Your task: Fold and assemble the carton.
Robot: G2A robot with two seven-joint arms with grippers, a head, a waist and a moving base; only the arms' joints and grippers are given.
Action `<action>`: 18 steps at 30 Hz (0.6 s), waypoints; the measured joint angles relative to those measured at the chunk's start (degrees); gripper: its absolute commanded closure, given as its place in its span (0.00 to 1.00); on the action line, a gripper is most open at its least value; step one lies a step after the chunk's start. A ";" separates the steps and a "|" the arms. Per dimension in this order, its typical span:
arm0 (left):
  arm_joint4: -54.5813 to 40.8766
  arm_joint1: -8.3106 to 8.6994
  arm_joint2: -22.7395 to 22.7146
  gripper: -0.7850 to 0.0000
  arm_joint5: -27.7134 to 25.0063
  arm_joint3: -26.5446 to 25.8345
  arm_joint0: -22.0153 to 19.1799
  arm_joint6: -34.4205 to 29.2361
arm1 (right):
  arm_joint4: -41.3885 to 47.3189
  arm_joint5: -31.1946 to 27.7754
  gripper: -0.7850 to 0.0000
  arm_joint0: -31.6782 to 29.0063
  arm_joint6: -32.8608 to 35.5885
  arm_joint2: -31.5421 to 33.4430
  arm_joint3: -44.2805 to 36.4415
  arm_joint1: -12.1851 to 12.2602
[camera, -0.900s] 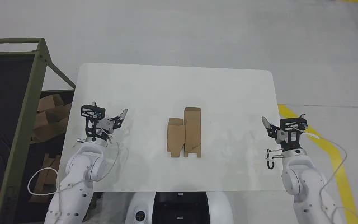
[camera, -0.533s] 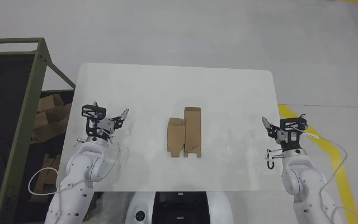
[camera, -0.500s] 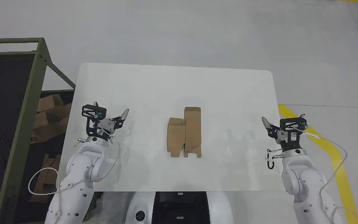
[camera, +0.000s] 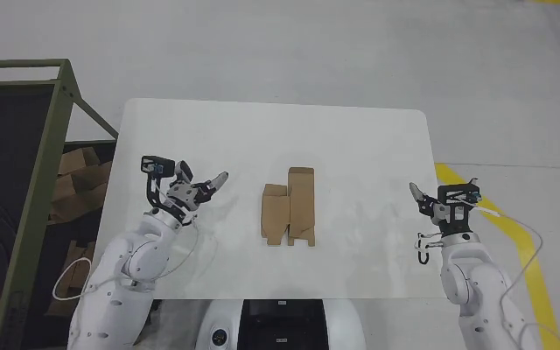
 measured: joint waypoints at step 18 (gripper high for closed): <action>-14.74 0.12 0.77 0.00 -3.55 -0.23 -1.49 -9.73 | 0.00 0.00 0.00 0.00 0.00 0.00 0.00 0.00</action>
